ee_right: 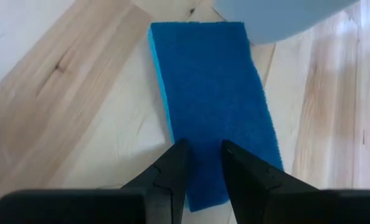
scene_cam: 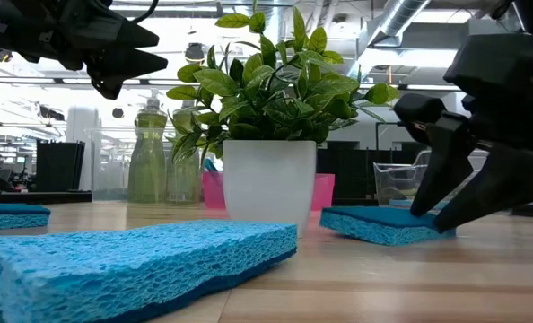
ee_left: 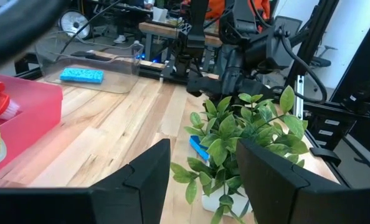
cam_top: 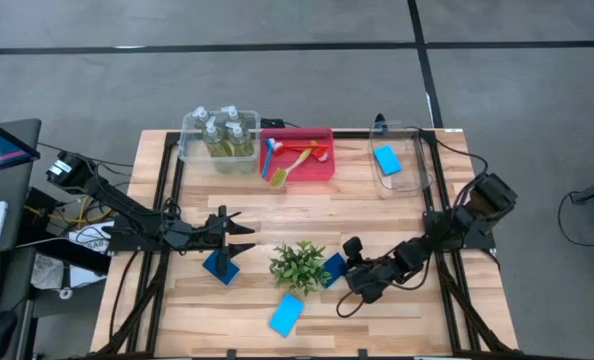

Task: Pick & Place Kitchen Sink Supplies
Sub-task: Put the blue sponge into the transparent bin

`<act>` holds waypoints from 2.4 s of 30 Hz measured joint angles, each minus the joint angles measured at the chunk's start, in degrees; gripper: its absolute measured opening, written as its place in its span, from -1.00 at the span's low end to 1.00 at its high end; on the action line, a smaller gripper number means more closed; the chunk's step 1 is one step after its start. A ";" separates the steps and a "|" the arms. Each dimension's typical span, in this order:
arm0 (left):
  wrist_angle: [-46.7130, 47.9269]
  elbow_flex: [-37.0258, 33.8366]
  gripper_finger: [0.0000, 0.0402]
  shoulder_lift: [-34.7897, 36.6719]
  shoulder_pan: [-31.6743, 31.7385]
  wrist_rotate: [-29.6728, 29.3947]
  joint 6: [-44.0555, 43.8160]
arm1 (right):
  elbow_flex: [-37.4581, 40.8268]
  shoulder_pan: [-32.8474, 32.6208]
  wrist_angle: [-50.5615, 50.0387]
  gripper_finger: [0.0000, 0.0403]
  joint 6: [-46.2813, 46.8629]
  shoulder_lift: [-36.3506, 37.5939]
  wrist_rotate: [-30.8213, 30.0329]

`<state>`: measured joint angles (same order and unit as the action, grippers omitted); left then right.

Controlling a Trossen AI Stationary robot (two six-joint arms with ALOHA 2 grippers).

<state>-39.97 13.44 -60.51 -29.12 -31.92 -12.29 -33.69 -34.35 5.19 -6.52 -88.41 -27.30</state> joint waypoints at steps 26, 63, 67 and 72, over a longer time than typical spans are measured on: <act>0.00 -0.01 -0.08 0.00 0.00 -0.02 1.33 | 0.26 -0.24 1.33 -0.54 0.43 3.55 0.54; 0.02 -0.03 -0.08 0.00 -0.01 -0.01 1.32 | 0.40 0.14 -0.37 -0.63 4.66 10.92 6.55; 0.02 -0.03 -0.08 0.00 -0.01 -0.01 1.31 | 0.39 0.00 1.33 -0.51 4.97 10.21 6.43; 0.02 -0.03 -0.08 0.02 0.00 -0.02 1.31 | 0.31 1.26 1.39 -0.27 5.06 6.72 6.44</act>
<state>-39.94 13.41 -60.49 -29.13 -31.94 -10.98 -33.39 -33.09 6.58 -1.47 -81.69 -20.86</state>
